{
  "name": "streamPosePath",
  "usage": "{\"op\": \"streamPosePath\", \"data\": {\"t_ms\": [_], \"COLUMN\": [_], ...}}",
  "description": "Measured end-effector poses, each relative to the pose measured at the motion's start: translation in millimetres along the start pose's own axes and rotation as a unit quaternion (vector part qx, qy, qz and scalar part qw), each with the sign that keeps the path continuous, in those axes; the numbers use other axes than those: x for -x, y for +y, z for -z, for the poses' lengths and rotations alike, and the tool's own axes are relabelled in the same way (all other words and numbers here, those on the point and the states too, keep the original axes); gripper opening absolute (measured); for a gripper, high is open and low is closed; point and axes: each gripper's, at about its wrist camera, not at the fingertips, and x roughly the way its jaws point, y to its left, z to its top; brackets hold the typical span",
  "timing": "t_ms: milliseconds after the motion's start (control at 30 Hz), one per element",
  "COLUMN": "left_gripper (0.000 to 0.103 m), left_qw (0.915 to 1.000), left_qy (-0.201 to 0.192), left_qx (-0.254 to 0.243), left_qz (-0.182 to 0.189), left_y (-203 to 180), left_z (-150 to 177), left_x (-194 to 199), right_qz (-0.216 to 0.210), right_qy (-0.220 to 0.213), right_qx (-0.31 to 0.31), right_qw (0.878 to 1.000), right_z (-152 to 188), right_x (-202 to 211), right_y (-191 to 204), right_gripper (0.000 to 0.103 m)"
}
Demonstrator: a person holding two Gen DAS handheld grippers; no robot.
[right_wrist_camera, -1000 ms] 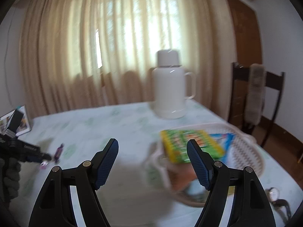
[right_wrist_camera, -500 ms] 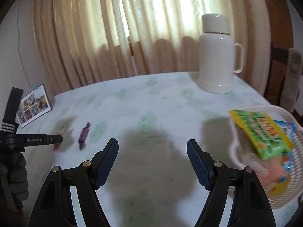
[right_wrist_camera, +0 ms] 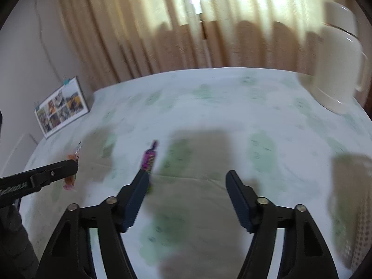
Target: Organize snacks
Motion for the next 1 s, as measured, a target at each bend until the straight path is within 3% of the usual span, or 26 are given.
{"op": "streamPosePath", "data": {"t_ms": [200, 500, 767, 1000], "left_gripper": [0.019, 0.019, 0.019, 0.019], "left_qw": [0.9998, 0.9995, 0.9995, 0.9998], "left_qy": [-0.003, 0.003, 0.004, 0.01], "left_qx": [0.019, 0.032, 0.031, 0.019], "left_qz": [-0.011, -0.005, -0.006, -0.006], "left_y": [13.9, 21.0, 22.1, 14.6], "left_z": [-1.3, -1.9, -2.6, 0.7], "left_x": [1.7, 2.3, 1.2, -2.3], "right_qz": [-0.005, 0.023, 0.055, 0.052], "right_qy": [0.035, 0.056, 0.051, 0.044], "right_qx": [0.036, 0.083, 0.099, 0.076], "right_qw": [0.999, 0.995, 0.992, 0.995], "right_z": [-3.2, -4.1, -5.6, 2.5], "right_x": [-36.6, -69.6, -72.3, -54.3], "right_y": [31.5, 60.2, 63.5, 46.3], "right_gripper": [0.047, 0.041, 0.019, 0.017]}}
